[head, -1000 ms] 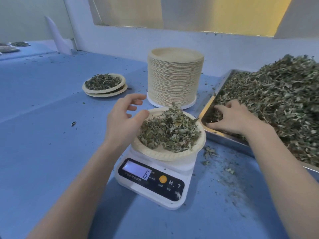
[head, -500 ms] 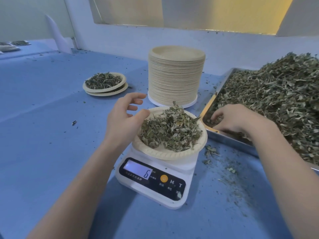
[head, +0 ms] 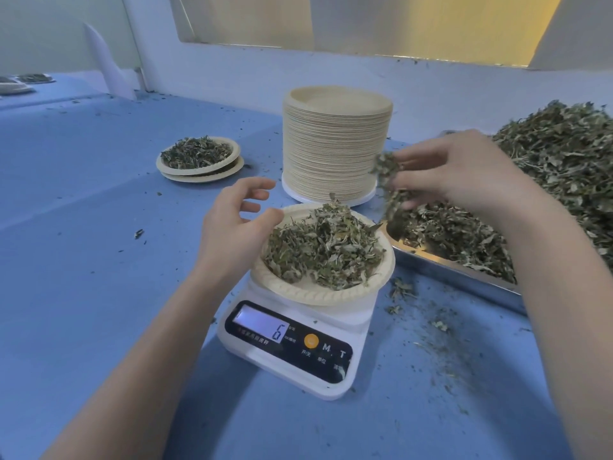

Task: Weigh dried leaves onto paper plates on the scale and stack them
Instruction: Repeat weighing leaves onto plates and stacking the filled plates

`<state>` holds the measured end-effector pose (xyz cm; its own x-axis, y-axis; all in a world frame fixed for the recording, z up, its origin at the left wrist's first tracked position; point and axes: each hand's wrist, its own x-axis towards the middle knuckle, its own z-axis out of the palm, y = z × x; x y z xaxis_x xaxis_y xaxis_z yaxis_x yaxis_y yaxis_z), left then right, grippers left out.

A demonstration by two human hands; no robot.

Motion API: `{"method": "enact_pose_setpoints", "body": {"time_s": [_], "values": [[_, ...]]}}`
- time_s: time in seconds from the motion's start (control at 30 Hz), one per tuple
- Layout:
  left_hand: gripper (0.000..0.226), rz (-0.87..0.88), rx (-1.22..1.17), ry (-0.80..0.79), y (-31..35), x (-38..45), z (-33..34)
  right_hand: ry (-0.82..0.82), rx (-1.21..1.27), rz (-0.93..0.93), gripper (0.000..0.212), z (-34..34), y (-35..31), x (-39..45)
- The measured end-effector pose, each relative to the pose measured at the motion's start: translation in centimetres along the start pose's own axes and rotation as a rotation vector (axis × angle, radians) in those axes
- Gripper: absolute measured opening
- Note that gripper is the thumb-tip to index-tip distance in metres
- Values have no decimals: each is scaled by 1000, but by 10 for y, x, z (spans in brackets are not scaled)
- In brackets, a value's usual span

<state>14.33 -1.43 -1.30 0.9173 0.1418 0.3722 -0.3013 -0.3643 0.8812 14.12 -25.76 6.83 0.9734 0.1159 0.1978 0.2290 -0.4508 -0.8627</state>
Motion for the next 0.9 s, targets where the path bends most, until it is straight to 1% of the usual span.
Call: {"method": "enact_pose_setpoints", "body": {"time_s": [0.07,0.13,0.23,0.43,0.63,0.7,0.8,0.9], "values": [[40,-11,-9,3,0,0,0,-171,-33,-41,40,10,-10,-1],[39,-28,-17,6,0,0,-1,-239,-113,-48,47,16,-11,-1],[39,-37,-15,8,1,0,-1,-186,-148,-51,42,15,-9,0],[39,-43,-12,-2,4,-1,-1,-84,-236,-72,26,12,-3,4],[38,-49,-10,-5,3,-1,-2,-99,-284,-91,19,13,-5,4],[36,-51,-15,-2,2,0,-2,-105,-300,-90,20,13,-5,3],[30,-46,-16,1,-1,1,-2,-105,-318,-83,26,13,-5,3],[28,-45,-6,3,-2,2,-2,-112,-347,-85,33,14,-6,2]]}}
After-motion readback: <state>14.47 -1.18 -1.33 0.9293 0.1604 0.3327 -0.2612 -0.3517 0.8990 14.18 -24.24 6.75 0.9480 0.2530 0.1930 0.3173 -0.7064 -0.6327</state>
